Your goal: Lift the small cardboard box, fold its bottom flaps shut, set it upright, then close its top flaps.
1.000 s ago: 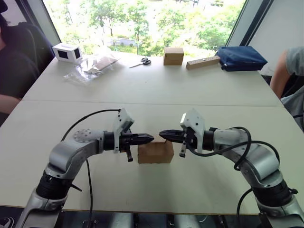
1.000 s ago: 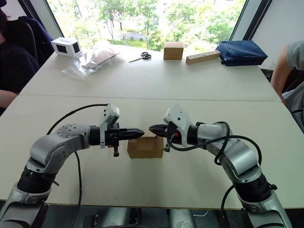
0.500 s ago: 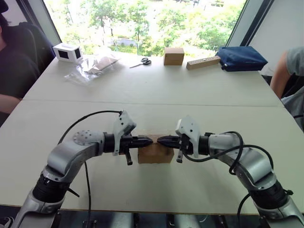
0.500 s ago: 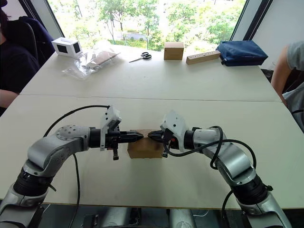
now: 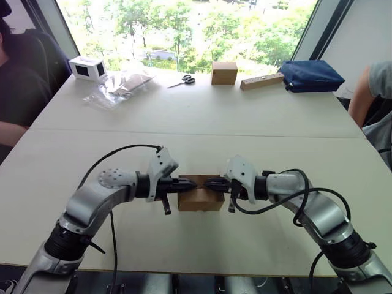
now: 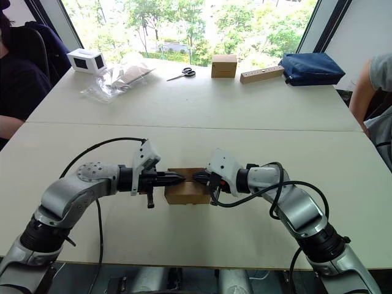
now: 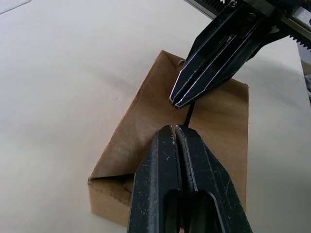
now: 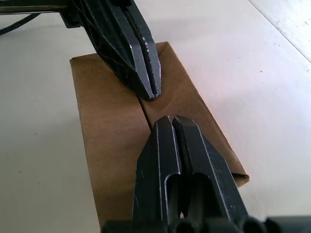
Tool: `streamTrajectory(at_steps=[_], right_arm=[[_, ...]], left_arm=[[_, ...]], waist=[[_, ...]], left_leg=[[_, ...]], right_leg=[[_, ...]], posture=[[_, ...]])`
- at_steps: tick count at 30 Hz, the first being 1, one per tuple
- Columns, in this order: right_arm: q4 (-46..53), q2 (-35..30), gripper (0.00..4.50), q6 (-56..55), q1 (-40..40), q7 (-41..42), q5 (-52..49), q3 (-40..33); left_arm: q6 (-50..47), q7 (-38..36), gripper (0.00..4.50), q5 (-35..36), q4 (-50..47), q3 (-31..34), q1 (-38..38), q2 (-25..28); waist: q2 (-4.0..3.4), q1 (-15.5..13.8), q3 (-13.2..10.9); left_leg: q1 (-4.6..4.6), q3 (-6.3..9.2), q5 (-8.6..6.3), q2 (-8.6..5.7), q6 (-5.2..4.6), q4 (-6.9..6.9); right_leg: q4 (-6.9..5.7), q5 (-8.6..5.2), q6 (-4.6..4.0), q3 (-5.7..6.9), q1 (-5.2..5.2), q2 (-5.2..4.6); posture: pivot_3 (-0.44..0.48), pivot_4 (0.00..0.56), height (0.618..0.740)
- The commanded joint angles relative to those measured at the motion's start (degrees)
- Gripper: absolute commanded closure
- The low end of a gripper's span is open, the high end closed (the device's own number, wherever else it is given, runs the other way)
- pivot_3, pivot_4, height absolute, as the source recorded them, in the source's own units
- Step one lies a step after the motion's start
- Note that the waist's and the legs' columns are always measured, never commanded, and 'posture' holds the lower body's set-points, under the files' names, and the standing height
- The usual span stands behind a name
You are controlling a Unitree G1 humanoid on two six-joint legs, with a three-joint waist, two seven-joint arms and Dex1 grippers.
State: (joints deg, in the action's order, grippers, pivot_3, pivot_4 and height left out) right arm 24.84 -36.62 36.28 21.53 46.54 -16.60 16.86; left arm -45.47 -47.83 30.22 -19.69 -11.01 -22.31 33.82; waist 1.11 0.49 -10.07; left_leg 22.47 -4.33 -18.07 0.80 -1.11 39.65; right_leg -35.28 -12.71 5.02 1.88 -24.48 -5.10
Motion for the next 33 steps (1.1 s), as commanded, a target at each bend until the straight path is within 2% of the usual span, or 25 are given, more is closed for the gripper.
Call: streamTrajectory(at_steps=[1,4,5,8,13,19,22,24,28,33], right_arm=[[1.21,1.02,4.50,0.38,-0.24,0.48,-3.06,-3.55],[2.35,2.21,4.50,0.69,-0.89,0.61,-7.09,-7.66],[2.95,2.37,4.50,0.96,-1.20,0.62,-8.55,-9.41],[4.00,2.76,4.50,2.13,-1.95,-0.09,-12.01,-13.29],[9.18,1.13,4.50,8.87,-6.03,-1.88,-22.40,-23.05],[15.00,-2.84,4.50,17.36,-15.24,-5.14,-33.91,-33.92],[15.93,-6.45,4.50,18.61,-22.54,-3.56,-34.66,-35.64],[15.94,-8.17,4.50,17.55,-25.96,-2.36,-33.79,-35.47],[15.06,-10.46,4.50,14.15,-30.28,-0.61,-30.00,-33.71],[13.09,-10.40,4.50,11.45,-31.05,-0.66,-27.06,-31.31]], left_arm=[[1.90,3.20,4.42,4.11,-0.37,6.82,1.38,-4.51],[4.48,5.15,4.42,7.73,-3.59,13.00,3.18,-7.84],[-1.63,4.58,4.42,13.06,-3.72,14.90,3.10,-6.58],[-6.97,6.02,4.42,18.47,-3.58,18.10,2.71,-5.76],[-9.82,9.50,4.42,20.16,-8.95,23.31,9.10,-0.33],[-8.16,6.11,4.42,17.93,-13.96,28.16,22.07,9.53],[-1.60,1.04,4.42,11.81,-15.48,27.23,30.25,14.69],[1.08,-1.14,4.42,10.52,-15.81,27.06,33.52,16.11],[2.63,-1.91,4.42,11.15,-15.02,27.87,35.90,15.02],[3.56,-2.19,4.42,10.50,-14.97,25.55,35.44,14.68]], waist=[[0.00,0.00,0.00],[0.03,0.03,-0.02],[0.02,0.05,-0.02],[0.00,0.11,-0.03],[0.01,0.10,-0.03],[-0.01,0.09,-0.03],[-0.02,-0.02,-0.03],[-0.05,0.00,-0.04],[-0.08,-0.01,-0.03],[-0.10,0.06,-0.03]], left_leg=[[0.00,0.00,0.00,0.00,0.00,0.00],[0.03,0.01,0.00,0.01,0.00,0.00],[0.04,0.02,0.00,0.02,0.00,0.00],[0.03,0.04,0.00,0.04,0.00,0.00],[0.03,0.03,-0.01,0.03,0.00,-0.05],[0.00,0.02,0.00,0.02,0.05,-0.20],[0.00,0.02,0.01,0.00,0.10,-0.31],[-0.03,0.00,0.00,-0.03,0.13,-0.40],[-0.02,-0.03,-0.07,0.00,0.26,-0.42],[0.08,-0.06,0.00,0.02,0.15,-0.51]], right_leg=[[0.00,0.00,0.00,0.00,0.00,0.00],[0.01,0.02,0.03,0.00,-0.01,-0.02],[0.01,0.04,0.07,0.00,-0.02,-0.03],[-0.02,0.07,0.13,0.00,-0.03,-0.03],[0.00,0.05,0.08,0.00,-0.03,-0.02],[0.04,-0.01,-0.03,-0.01,-0.07,-0.26],[0.12,-0.03,-0.08,-0.02,-0.11,-0.36],[0.21,-0.02,-0.14,-0.03,-0.11,-0.41],[0.22,0.01,-0.20,-0.02,-0.18,-0.47],[0.30,0.01,-0.21,-0.01,-0.30,-0.44]], posture=[[0.000,0.150,0.740],[0.000,0.150,0.740],[0.000,0.150,0.740],[0.000,0.150,0.740],[0.000,0.150,0.740],[0.000,0.150,0.740],[0.000,0.150,0.740],[0.000,0.150,0.740],[0.000,0.150,0.740],[0.000,0.150,0.740]])
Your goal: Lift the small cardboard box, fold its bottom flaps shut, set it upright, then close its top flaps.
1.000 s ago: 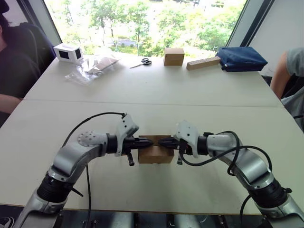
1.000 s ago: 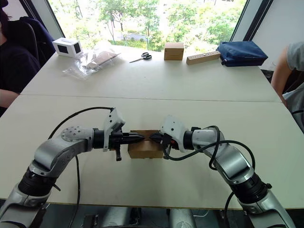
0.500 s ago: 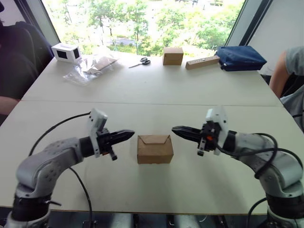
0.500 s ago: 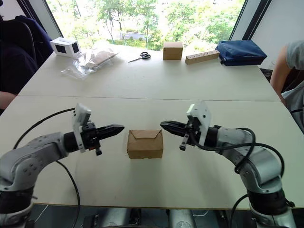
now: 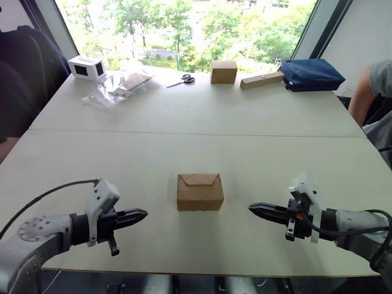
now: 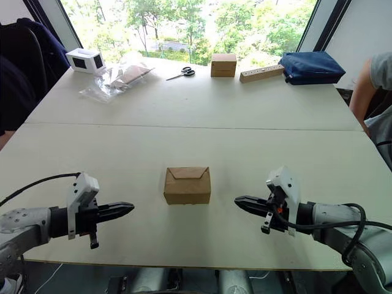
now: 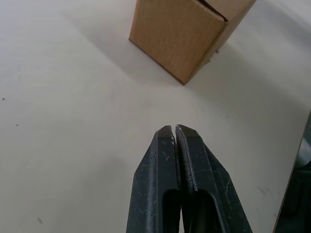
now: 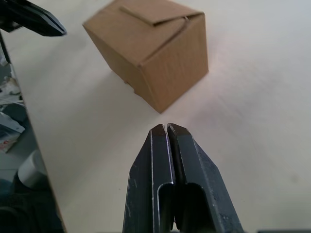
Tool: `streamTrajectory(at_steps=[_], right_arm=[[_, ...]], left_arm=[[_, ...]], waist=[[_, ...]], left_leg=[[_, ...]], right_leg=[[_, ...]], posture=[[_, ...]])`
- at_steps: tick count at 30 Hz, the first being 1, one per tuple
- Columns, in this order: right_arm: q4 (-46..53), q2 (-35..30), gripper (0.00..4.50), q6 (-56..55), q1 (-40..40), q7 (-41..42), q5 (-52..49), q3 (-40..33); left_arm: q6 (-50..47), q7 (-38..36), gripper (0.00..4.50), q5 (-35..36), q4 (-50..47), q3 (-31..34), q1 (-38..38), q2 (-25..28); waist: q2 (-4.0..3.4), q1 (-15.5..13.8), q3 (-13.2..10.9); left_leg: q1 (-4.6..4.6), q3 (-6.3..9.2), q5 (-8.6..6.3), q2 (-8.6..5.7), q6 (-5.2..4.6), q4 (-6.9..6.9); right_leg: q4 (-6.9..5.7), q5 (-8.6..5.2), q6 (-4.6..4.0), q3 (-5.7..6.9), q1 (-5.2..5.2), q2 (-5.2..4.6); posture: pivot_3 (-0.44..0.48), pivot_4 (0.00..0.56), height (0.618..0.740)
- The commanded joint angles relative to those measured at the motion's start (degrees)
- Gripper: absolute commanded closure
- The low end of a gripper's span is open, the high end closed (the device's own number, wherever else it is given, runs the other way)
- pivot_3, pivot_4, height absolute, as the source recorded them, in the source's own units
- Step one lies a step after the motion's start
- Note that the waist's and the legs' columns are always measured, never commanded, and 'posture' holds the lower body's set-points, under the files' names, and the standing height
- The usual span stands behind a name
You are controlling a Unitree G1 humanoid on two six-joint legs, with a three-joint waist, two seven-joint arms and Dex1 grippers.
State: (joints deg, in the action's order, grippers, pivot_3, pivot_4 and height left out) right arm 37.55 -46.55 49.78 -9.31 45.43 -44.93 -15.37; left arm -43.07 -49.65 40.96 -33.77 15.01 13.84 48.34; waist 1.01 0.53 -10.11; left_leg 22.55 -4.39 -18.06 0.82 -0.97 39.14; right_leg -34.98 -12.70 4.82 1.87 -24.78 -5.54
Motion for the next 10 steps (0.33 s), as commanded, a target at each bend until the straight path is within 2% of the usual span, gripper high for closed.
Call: streamTrajectory(at_steps=[1,10], right_arm=[[0.47,-0.47,4.50,-2.21,-0.38,0.52,1.42,1.23],[0.86,-0.25,4.50,-2.68,0.70,-0.83,2.27,2.86]], left_arm=[[0.90,-0.34,4.42,0.21,-0.86,-0.50,-1.09,-0.02],[-0.80,-0.64,4.42,1.51,1.81,-0.78,-4.02,-0.31]], waist=[[0.00,0.00,0.00],[-0.01,-0.07,0.00]], left_leg=[[0.00,-0.01,0.00,0.00,0.00,0.00],[-0.01,-0.03,0.02,-0.01,-0.02,0.01]], right_leg=[[0.00,0.00,0.00,0.00,0.00,0.00],[-0.02,0.00,0.01,0.04,0.01,0.07]], posture=[[0.000,0.150,0.740],[0.000,0.150,0.740]])
